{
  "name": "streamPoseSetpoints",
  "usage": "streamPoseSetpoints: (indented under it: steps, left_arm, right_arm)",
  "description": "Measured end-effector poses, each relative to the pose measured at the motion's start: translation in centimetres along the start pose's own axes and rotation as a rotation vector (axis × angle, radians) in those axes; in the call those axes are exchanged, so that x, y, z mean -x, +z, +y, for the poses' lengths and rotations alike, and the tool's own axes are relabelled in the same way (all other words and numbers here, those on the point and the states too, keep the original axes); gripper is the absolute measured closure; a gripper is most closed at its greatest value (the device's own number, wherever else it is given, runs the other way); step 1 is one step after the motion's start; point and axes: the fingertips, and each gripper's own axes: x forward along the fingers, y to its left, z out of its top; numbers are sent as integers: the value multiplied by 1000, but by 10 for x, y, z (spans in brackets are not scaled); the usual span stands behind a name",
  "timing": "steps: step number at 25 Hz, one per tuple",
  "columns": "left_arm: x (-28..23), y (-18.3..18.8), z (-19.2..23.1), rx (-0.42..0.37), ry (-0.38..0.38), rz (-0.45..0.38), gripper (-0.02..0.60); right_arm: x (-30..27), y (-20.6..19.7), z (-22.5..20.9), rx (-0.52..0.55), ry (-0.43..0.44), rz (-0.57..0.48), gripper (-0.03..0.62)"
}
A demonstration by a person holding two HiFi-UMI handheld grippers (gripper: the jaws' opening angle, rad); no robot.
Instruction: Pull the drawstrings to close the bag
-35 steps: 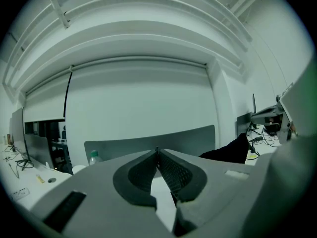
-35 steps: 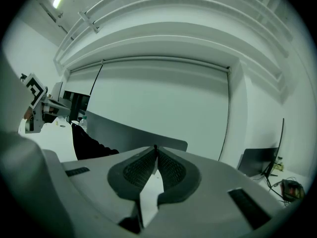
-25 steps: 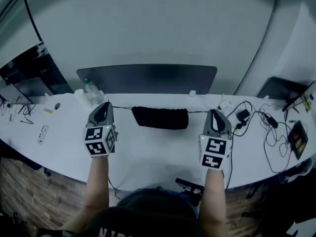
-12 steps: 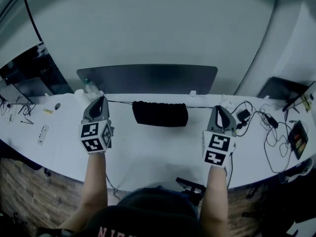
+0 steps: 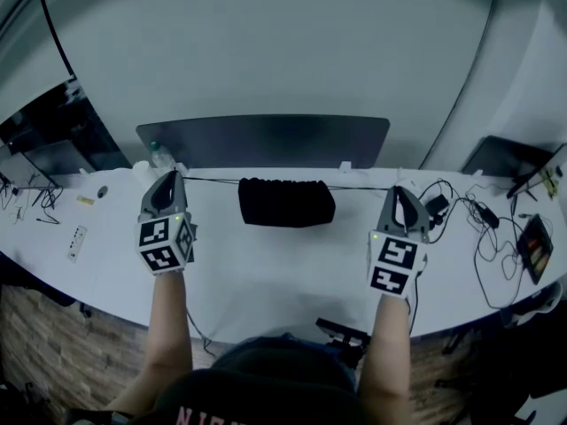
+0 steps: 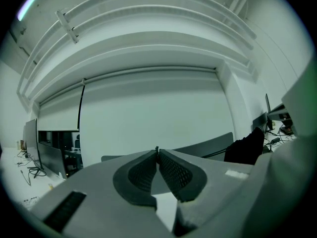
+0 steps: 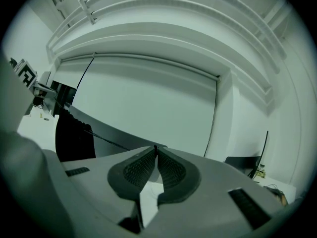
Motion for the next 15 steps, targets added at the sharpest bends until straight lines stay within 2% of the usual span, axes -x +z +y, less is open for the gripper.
streamPoseSetpoints:
  steps: [15]
  left_arm:
    - [0, 2, 23, -19, 59, -2, 565]
  right_arm:
    - [-7, 3, -15, 3, -38, 4, 585]
